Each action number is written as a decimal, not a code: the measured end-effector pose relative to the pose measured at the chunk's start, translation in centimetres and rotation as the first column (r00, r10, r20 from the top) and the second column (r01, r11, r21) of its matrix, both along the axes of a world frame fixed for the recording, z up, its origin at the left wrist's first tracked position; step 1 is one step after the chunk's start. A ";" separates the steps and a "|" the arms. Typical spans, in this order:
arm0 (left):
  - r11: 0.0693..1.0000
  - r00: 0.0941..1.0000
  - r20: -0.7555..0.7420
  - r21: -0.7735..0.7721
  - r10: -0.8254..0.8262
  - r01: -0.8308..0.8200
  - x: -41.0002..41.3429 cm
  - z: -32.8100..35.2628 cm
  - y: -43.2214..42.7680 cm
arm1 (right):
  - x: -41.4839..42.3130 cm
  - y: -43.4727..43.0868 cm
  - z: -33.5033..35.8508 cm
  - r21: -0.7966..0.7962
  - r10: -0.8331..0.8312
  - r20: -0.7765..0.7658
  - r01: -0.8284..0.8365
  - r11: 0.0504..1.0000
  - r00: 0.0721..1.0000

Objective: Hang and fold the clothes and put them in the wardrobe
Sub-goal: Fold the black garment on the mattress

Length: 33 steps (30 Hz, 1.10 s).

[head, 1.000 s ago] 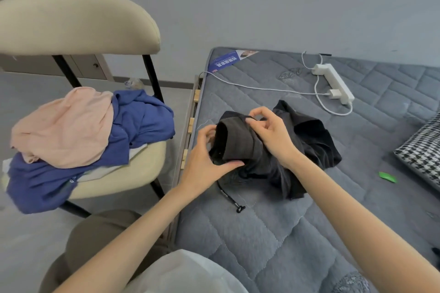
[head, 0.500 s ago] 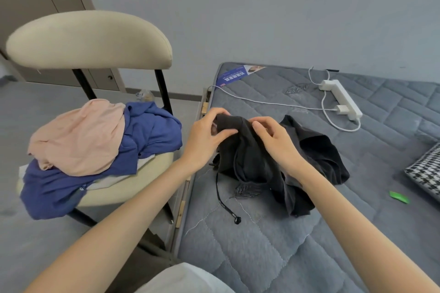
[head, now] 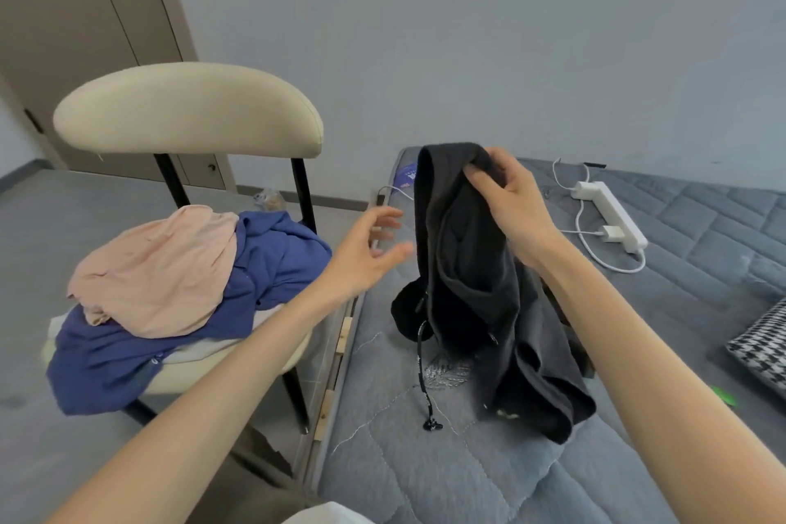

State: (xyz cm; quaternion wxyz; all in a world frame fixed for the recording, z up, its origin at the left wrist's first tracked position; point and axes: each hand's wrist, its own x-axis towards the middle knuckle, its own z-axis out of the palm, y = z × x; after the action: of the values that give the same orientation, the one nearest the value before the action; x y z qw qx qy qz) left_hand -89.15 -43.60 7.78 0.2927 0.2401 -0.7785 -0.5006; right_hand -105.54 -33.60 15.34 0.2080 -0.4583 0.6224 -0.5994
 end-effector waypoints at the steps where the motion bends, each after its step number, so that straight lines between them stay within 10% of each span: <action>1: 0.998 0.995 0.073 -0.009 -0.062 0.062 0.3 -0.8 0.1 | 0.2 -0.3 0.8 -0.012 0.010 0.013 -0.009 1.000 1.000; 5: 0.977 0.965 0.156 0.057 -0.213 0.206 0.6 -2.6 1.5 | 1.6 -1.4 3.3 -0.069 0.082 0.063 -0.078 0.995 0.995; 20: 0.970 0.908 0.346 -0.139 0.235 -0.199 9.7 -1.2 -4.0 | 5.8 -4.6 9.0 -0.197 0.110 0.335 -0.045 0.979 0.936; 29: 0.689 0.766 0.005 -0.440 0.643 -0.576 19.6 10.1 -7.7 | 7.7 -7.2 12.1 -0.266 0.093 0.496 0.048 0.963 0.863; 33: 0.563 0.761 -0.011 -0.666 0.649 -0.490 23.7 14.0 -8.0 | 10.0 -8.1 13.4 -0.327 0.226 0.609 -0.019 0.945 0.760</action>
State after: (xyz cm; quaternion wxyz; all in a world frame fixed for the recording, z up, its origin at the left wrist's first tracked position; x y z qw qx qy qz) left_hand -65.44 -51.57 21.82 0.4079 0.4240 -0.8068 -0.0534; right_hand -95.54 -41.68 28.76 0.3736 -0.2935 0.3838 -0.7918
